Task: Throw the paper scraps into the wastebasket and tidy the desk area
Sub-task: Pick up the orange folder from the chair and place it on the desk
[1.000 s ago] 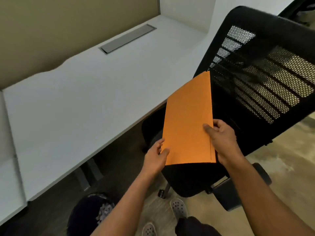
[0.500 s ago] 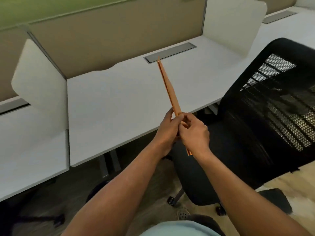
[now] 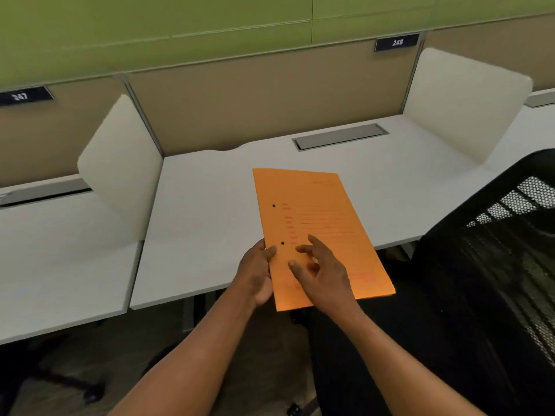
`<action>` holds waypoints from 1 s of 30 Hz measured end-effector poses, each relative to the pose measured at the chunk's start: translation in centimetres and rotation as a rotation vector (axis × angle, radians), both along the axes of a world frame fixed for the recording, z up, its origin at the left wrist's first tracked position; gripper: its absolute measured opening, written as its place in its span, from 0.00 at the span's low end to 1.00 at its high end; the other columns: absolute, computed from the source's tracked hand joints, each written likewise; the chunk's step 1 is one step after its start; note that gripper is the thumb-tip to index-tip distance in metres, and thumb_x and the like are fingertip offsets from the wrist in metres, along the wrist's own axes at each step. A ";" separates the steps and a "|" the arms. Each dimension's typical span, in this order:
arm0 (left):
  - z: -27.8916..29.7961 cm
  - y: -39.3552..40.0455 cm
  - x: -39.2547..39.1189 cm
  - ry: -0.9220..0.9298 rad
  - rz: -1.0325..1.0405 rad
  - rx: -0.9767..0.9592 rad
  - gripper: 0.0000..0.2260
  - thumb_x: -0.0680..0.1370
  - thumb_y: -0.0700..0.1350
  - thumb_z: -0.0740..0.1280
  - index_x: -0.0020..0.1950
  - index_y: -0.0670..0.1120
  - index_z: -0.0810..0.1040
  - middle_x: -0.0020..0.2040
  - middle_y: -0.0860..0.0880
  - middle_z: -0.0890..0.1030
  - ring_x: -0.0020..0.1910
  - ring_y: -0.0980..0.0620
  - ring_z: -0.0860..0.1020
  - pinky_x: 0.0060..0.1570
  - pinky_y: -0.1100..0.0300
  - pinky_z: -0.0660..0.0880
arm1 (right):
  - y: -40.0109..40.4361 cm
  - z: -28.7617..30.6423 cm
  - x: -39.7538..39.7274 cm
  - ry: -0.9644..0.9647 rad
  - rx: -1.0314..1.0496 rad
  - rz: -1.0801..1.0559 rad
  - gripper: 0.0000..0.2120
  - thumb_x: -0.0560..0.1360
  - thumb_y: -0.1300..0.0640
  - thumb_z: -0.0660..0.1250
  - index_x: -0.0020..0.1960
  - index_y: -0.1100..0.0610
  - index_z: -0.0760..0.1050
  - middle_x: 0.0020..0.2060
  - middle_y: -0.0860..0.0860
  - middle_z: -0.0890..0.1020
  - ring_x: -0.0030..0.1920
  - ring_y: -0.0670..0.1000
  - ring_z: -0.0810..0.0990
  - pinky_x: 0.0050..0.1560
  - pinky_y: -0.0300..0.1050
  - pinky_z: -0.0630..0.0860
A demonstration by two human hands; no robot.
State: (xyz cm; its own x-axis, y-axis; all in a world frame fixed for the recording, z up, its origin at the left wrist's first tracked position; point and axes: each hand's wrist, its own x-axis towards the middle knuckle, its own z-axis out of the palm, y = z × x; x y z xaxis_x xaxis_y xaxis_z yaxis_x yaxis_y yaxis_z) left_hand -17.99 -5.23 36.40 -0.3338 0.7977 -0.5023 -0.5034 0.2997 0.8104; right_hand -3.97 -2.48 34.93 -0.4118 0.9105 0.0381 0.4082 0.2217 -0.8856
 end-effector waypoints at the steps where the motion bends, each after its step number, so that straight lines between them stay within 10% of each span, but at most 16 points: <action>1: -0.1 0.3 -0.3 -0.011 0.013 0.005 0.13 0.84 0.42 0.54 0.63 0.47 0.76 0.56 0.43 0.83 0.55 0.41 0.81 0.48 0.43 0.79 | 0.9 -0.2 0.1 -0.009 0.002 -0.013 0.19 0.76 0.47 0.69 0.61 0.35 0.64 0.72 0.44 0.68 0.63 0.48 0.73 0.57 0.41 0.73; 7: -0.3 2.6 -3.1 -0.094 0.100 0.027 0.13 0.84 0.40 0.55 0.61 0.48 0.77 0.52 0.43 0.85 0.52 0.43 0.83 0.42 0.46 0.80 | 7.1 -1.6 2.2 -0.119 0.066 -0.201 0.20 0.77 0.50 0.67 0.68 0.51 0.72 0.75 0.50 0.64 0.74 0.50 0.62 0.69 0.43 0.58; 15: -2.4 9.3 -9.6 -0.097 0.102 0.071 0.14 0.84 0.40 0.55 0.64 0.47 0.77 0.56 0.44 0.84 0.56 0.42 0.82 0.54 0.41 0.77 | 17.1 -3.1 1.0 -0.017 -0.345 -0.286 0.25 0.77 0.42 0.64 0.71 0.49 0.66 0.60 0.48 0.77 0.59 0.54 0.78 0.58 0.52 0.77; 20: -4.5 15.4 -14.6 -0.138 0.090 0.056 0.14 0.84 0.41 0.56 0.65 0.47 0.77 0.57 0.43 0.83 0.57 0.40 0.81 0.56 0.37 0.76 | 22.9 -4.7 -2.2 0.078 -0.480 -0.256 0.16 0.79 0.55 0.64 0.66 0.53 0.72 0.51 0.50 0.82 0.51 0.52 0.81 0.47 0.49 0.80; 30: -9.0 29.1 -25.0 -0.120 0.099 -0.002 0.14 0.83 0.40 0.58 0.65 0.52 0.75 0.56 0.45 0.84 0.55 0.43 0.83 0.48 0.42 0.80 | 36.3 -8.1 -12.0 0.101 -0.451 -0.268 0.20 0.73 0.55 0.66 0.64 0.47 0.73 0.52 0.50 0.83 0.53 0.53 0.82 0.55 0.58 0.79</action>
State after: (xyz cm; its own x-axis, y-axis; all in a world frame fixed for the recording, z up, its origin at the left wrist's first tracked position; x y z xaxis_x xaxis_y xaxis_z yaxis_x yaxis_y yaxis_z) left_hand -42.95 23.92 27.43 -0.3485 0.7626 -0.5450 -0.6239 0.2451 0.7420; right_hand -15.96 33.78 26.87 -0.1770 0.9182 -0.3544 0.3064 -0.2908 -0.9064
